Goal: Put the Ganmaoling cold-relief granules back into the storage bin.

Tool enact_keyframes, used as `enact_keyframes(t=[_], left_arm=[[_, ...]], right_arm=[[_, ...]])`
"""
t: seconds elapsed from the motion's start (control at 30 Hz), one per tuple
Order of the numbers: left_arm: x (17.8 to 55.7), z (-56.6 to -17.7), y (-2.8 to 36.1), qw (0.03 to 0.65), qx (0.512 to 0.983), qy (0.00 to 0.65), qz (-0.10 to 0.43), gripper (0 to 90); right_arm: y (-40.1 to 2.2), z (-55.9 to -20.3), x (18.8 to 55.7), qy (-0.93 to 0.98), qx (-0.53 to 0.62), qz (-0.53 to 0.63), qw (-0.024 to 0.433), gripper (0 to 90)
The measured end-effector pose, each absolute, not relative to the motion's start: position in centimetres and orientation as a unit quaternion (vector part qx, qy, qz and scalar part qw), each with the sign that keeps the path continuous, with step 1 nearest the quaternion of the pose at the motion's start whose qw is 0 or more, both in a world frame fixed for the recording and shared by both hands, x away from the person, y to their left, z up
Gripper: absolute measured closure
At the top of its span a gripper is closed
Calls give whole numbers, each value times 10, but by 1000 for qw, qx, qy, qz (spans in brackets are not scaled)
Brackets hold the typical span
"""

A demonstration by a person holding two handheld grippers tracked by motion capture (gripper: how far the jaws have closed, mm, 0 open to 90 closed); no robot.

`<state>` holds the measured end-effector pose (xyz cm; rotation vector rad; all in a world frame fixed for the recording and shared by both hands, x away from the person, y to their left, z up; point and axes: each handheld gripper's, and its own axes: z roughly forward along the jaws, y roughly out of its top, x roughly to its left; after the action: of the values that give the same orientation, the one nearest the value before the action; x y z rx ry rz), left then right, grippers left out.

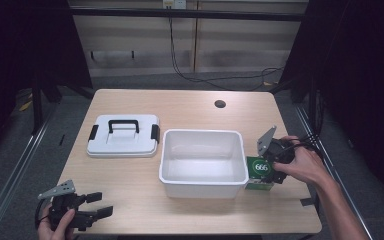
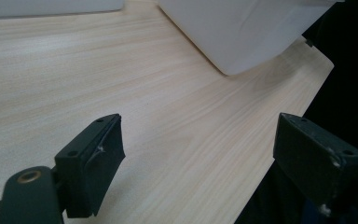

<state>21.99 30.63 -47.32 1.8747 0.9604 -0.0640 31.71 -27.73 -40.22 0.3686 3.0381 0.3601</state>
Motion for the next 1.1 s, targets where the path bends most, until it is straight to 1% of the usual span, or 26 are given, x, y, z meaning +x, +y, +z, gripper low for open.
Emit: enact_keyframes(t=[0.33,0.47,0.7,0.9,1.1], left_arm=[[220,-473,306,497,771,398,-28,160],[219,-473,307,499,770,397,-28,160],[219,-473,306,499,770,396,-28,161],[219,-473,307,498,771,397,-28,161],[219,-473,307,497,771,396,-27,161]], right_arm=[[-267,-412,327,992,103,77,17,96],[-264,-416,329,993,104,62,11,118],[-263,-420,330,993,100,61,6,129],[-264,-419,331,992,109,62,2,157],[-267,-418,331,991,113,67,-6,160]])
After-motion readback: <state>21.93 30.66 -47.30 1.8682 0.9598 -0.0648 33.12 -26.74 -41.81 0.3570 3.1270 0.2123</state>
